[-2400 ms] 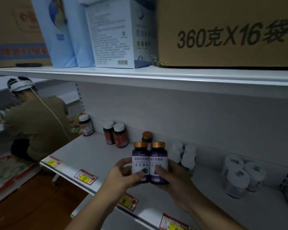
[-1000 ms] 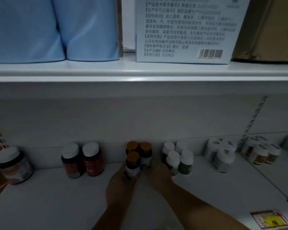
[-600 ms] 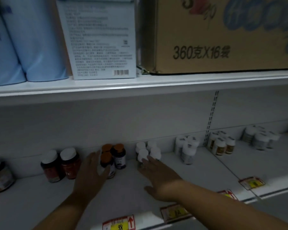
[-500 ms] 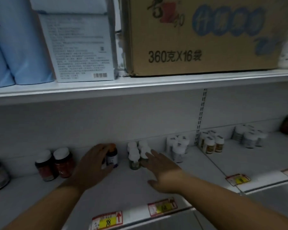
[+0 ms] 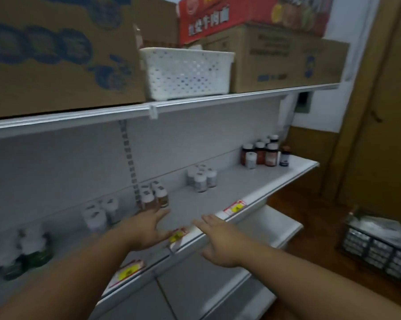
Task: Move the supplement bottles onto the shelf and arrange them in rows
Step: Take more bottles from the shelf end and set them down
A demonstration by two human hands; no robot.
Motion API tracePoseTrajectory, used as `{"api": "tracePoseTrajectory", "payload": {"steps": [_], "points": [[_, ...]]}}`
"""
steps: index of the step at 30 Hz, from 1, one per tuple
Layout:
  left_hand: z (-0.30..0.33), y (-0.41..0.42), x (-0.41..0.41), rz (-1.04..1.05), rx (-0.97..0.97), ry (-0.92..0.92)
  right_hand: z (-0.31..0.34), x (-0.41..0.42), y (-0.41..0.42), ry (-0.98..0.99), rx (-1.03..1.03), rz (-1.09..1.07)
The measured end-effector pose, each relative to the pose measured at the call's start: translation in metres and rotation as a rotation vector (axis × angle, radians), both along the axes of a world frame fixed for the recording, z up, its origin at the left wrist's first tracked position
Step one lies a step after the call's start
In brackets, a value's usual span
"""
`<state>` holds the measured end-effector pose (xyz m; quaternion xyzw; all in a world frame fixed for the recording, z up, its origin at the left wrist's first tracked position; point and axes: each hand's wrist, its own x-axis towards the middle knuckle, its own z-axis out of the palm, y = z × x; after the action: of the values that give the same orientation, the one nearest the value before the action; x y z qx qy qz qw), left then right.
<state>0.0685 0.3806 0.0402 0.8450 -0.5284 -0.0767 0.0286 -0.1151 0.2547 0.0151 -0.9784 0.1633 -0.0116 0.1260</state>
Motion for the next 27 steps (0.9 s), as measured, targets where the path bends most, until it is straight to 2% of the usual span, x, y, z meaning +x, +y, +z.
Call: {"api": "tracePoseTrajectory", "payload": {"steps": [8,13,16,23,27], "points": [[-0.011,-0.168,-0.054,-0.197,-0.038,0.043,-0.01,-0.077,-0.122,-0.1,0.095,-0.288],[-0.027,-0.27,-0.043,-0.24,-0.079,0.147,-0.025,-0.076,-0.197,-0.061,0.187,-0.392],[-0.039,-0.326,-0.033,-0.26,-0.025,0.222,-0.024,-0.069,-0.245,0.005,0.187,-0.427],[-0.053,-0.426,-0.01,-0.312,0.037,0.244,-0.023,-0.062,-0.348,-0.105,0.164,-0.533],[-0.06,-0.475,-0.001,-0.288,-0.043,0.281,-0.031,-0.057,-0.405,-0.1,0.159,-0.512]]}}
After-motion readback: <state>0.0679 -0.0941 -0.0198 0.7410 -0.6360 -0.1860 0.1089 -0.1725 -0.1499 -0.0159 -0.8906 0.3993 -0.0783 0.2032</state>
